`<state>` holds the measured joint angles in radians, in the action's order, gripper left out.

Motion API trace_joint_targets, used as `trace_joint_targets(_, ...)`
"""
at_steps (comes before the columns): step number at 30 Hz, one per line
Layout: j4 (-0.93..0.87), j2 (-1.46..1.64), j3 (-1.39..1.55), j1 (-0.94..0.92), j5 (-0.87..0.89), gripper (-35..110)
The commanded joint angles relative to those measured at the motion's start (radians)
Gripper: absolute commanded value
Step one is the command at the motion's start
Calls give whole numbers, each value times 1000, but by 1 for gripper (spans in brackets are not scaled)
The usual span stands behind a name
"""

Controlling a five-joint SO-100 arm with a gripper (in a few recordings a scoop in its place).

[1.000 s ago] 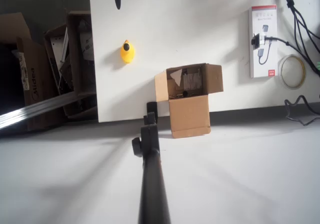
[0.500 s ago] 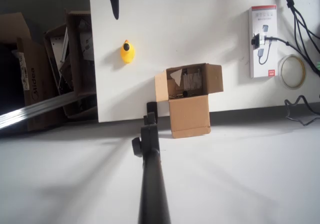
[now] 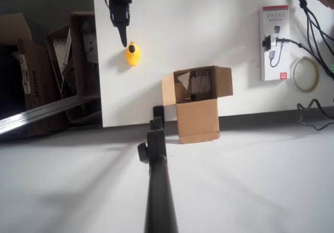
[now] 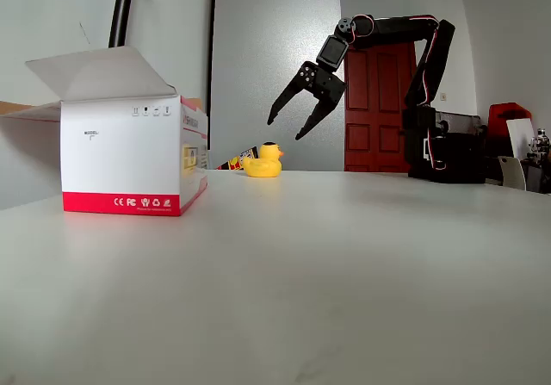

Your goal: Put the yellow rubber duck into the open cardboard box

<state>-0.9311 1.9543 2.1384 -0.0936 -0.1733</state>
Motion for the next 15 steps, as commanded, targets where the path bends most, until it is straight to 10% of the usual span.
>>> trace_joint_targets(1,17,-41,-63,17,-5,28)
trace_joint_targets(15,48,-236,-160,55,3,28)
